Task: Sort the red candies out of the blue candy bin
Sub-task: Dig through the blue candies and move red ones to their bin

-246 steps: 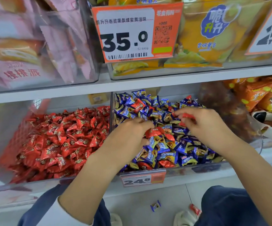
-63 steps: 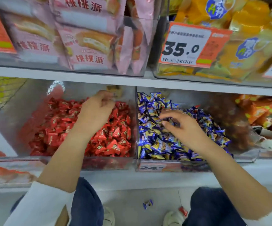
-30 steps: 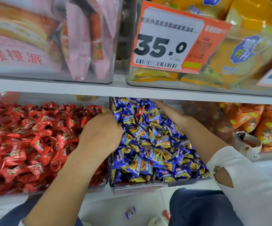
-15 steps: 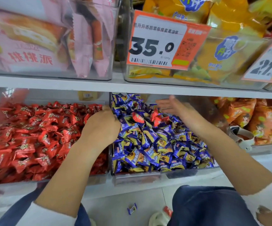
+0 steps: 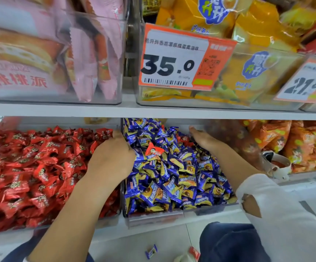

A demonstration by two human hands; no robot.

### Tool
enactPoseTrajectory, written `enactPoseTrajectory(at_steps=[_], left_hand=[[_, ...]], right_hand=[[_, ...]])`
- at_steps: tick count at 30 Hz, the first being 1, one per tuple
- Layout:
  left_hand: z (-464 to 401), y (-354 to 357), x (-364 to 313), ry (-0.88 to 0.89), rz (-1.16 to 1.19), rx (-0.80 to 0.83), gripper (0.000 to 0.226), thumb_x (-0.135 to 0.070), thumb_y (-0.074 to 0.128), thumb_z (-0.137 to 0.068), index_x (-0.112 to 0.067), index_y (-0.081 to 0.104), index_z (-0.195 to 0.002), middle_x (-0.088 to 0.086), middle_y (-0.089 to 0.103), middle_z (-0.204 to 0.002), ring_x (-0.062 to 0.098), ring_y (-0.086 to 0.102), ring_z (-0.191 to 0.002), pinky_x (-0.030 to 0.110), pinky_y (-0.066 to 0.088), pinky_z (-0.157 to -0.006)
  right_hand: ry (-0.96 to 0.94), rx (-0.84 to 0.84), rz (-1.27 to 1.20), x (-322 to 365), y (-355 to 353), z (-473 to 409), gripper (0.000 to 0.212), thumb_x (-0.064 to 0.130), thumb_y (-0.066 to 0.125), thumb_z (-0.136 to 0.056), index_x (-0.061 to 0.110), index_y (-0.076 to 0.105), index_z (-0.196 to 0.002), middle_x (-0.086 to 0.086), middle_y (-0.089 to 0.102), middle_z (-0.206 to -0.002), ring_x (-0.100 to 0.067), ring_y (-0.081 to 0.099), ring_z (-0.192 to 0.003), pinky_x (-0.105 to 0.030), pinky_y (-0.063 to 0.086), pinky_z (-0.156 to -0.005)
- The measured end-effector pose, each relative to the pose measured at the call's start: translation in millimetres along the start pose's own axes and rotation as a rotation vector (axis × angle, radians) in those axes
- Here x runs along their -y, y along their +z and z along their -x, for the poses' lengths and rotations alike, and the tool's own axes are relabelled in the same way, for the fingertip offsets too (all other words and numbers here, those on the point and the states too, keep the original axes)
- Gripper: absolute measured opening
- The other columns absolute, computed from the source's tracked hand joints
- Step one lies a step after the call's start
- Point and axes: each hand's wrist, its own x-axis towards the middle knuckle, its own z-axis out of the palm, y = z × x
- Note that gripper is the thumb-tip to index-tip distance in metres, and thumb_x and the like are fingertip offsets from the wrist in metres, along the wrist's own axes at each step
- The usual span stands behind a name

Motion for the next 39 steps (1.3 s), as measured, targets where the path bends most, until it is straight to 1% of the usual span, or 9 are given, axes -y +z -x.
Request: enactPoseTrajectory(at_steps=[7,11,15,21,26,29,32,35,39], left_hand=[[-1.7,0.4,1.4,0.027,-0.046,-0.006,0.033,-0.013,0.038,-0.096,0.004,0.035,-0.124,0.006,0.049,-0.078,0.023,0.048,-0.069,0.031,0.033,-0.059],[-2.3,0.6,2.3,0.027,-0.03,-0.007,0.031,-0.014,0.039,-0.096,0.002,0.036,-0.121,0.002,0.043,-0.072,0.022,0.045,-0.069,0.029,0.031,-0.058],[-1.4,-0.2,1.8,0.04,-0.029,-0.007,0.029,-0.015,0.039,-0.096,0.003,0.038,-0.118,0.001,0.042,-0.068,0.021,0.045,-0.066,0.028,0.029,-0.055],[-1.5,-0.9,0.9,0.007,-0.036,-0.003,0.036,-0.012,0.037,-0.096,0.006,0.035,-0.128,0.006,0.05,-0.076,0.023,0.048,-0.069,0.031,0.031,-0.059],[1.3,-2.8,-1.1,0.008,-0.037,0.005,0.034,-0.01,0.038,-0.096,0.006,0.036,-0.125,0.007,0.052,-0.077,0.025,0.049,-0.069,0.032,0.034,-0.059],[3.8,-4.9,-2.0,0.034,-0.083,0.03,0.033,-0.011,0.035,-0.098,0.006,0.039,-0.125,0.016,0.057,-0.099,0.032,0.056,-0.083,0.035,0.038,-0.064],[1.9,-3.0,2.3,-0.003,-0.024,-0.016,0.034,-0.018,0.035,-0.098,0.002,0.04,-0.126,0.019,0.06,-0.103,0.035,0.057,-0.089,0.034,0.036,-0.064],[3.7,-1.9,0.8,-0.028,-0.007,-0.054,0.047,-0.028,0.034,-0.099,-0.007,0.03,-0.141,0.021,0.051,-0.128,0.039,0.051,-0.113,0.041,0.04,-0.081],[3.0,-0.6,-6.4,0.186,-0.06,-0.246,0.047,-0.016,0.041,-0.096,-0.005,0.036,-0.141,0.017,0.043,-0.14,0.034,0.038,-0.128,0.038,0.029,-0.105]], right_hand=[[-0.09,0.19,-0.172,29.9,23.4,-0.6,0.066,0.064,0.017,-0.094,0.03,0.016,-0.15,-0.003,0.012,-0.158,-0.024,0.013,-0.145,-0.041,0.01,-0.115],[-0.112,0.193,-0.236,23.9,23.8,-7.0,0.071,0.074,0.023,-0.087,0.037,0.021,-0.148,0.002,0.019,-0.156,-0.021,0.017,-0.144,-0.044,0.01,-0.115],[-0.177,0.26,-0.27,26.3,25.1,-3.8,0.091,0.093,0.038,-0.062,0.047,0.035,-0.14,0.008,0.034,-0.151,-0.017,0.032,-0.139,-0.049,0.016,-0.116],[-0.447,0.317,-0.179,33.3,20.3,27.1,0.061,0.065,0.033,-0.09,0.04,0.028,-0.145,0.014,0.02,-0.154,-0.008,0.015,-0.142,-0.036,0.006,-0.118],[-0.589,0.35,-0.016,38.4,18.5,62.1,0.037,0.047,0.031,-0.099,0.047,0.042,-0.135,0.019,0.03,-0.148,-0.003,0.026,-0.134,-0.025,0.017,-0.109],[-0.663,0.28,0.132,38.3,23.0,78.5,0.037,0.055,0.032,-0.096,0.054,0.04,-0.132,0.018,0.042,-0.141,0.001,0.043,-0.123,-0.028,0.028,-0.105],[-0.796,0.105,0.302,28.8,31.7,88.7,0.041,0.05,0.033,-0.098,0.046,0.037,-0.138,0.008,0.051,-0.127,0.004,0.053,-0.1,-0.031,0.04,-0.097],[-0.887,-0.048,0.417,9.9,42.0,91.0,0.05,0.054,0.028,-0.096,0.042,0.027,-0.144,0.002,0.044,-0.141,-0.02,0.045,-0.123,-0.04,0.033,-0.108],[-0.871,-0.123,0.468,-9.7,40.8,93.7,0.06,0.065,0.018,-0.092,0.041,0.018,-0.147,0.005,0.031,-0.152,-0.018,0.03,-0.137,-0.032,0.025,-0.112]])
